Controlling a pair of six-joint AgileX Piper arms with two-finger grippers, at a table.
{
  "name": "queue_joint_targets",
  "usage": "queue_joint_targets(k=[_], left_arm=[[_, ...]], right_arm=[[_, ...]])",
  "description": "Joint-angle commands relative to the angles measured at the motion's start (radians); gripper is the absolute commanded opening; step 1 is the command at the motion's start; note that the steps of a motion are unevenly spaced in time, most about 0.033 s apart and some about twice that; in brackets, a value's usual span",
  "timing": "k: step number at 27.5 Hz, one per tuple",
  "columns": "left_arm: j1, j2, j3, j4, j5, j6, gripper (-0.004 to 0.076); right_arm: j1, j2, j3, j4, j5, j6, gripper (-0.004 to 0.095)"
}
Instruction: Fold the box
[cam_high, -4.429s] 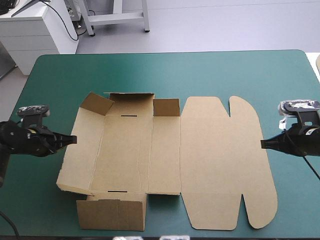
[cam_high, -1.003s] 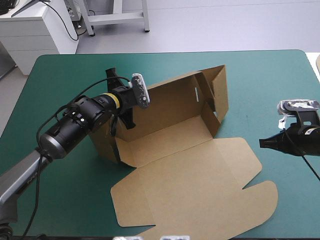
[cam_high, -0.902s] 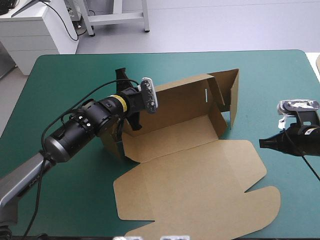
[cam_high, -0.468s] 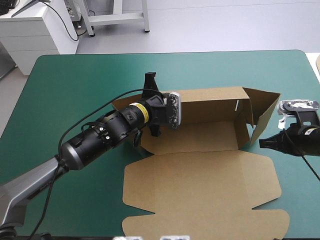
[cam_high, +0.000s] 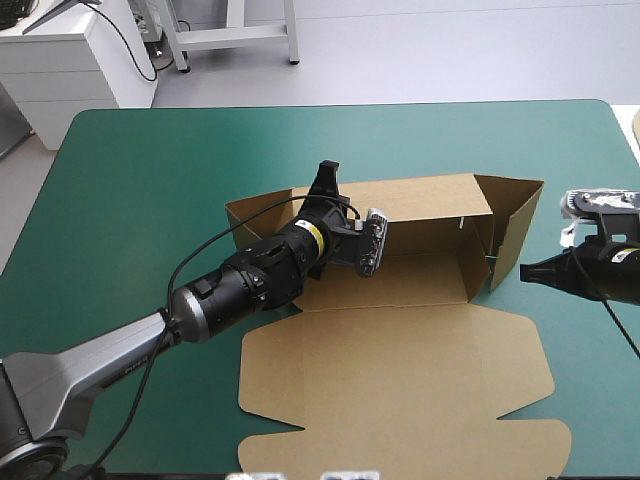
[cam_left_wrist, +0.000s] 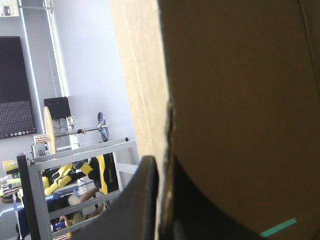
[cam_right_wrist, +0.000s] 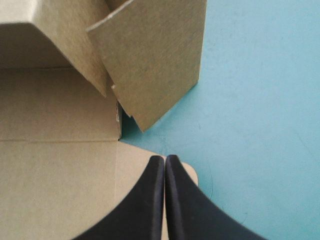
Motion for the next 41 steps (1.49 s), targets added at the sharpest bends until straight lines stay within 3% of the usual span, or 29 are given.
queue_joint_targets(k=[1,12,22,34,41], left_arm=[[-0.039,-0.012,-0.003,-0.006,-0.005,-0.033,-0.0008],[-0.058,-0.012,-0.003,0.022,0.003,-0.033,-0.0008],[-0.058,-0.014,-0.003,0.068,0.003,-0.031,-0.0008],[-0.058,-0.012,-0.003,0.091,0.001,-0.031,-0.0008],[-0.058,-0.012,-0.003,0.091,-0.001,-0.032,-0.0008]], right_arm=[[-0.009,0.001,-0.065,0.012,-0.098,0.01,-0.0016],[-0.009,0.271,-0.416,0.058,-0.097,-0.003,-0.0016],[0.007,0.636,-0.714,0.158,0.008,-0.047,-0.0015],[0.03,0.734,-0.718,0.174,0.213,-0.119,-0.0015],[0.03,0.588,-0.486,0.203,0.168,-0.215,-0.0015]])
